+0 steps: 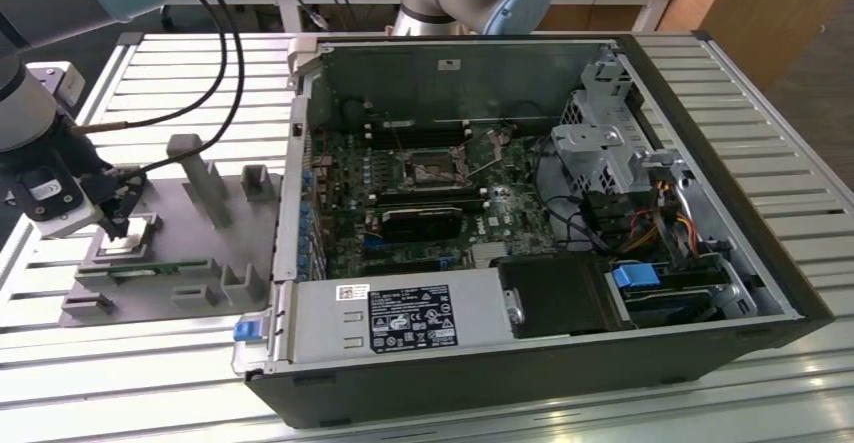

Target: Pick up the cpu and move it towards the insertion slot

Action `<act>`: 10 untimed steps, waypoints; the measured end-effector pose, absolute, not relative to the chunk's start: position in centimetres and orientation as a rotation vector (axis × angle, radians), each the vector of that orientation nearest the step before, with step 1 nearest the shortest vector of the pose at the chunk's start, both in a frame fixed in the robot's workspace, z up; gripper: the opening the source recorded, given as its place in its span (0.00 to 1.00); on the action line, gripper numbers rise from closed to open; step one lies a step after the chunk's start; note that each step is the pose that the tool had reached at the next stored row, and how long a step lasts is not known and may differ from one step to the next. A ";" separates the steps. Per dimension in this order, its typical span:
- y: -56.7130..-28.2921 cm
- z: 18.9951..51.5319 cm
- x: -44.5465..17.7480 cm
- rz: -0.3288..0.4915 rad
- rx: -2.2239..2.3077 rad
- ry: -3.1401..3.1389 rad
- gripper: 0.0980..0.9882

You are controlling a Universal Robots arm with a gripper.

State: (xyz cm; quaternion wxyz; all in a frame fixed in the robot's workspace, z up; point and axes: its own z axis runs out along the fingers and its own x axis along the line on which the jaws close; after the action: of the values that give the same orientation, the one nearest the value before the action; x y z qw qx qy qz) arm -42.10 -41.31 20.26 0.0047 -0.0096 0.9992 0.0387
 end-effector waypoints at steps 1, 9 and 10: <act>-41.3 20.3 -42.1 0.121 -0.030 3.130 0.00; -41.3 20.2 -42.1 0.121 -0.030 3.130 0.28; -41.3 20.2 -42.1 0.121 -0.030 3.130 0.28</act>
State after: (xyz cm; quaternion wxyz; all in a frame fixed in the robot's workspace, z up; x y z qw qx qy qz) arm -42.10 -41.31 20.24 0.0047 -0.0096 0.9992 0.0387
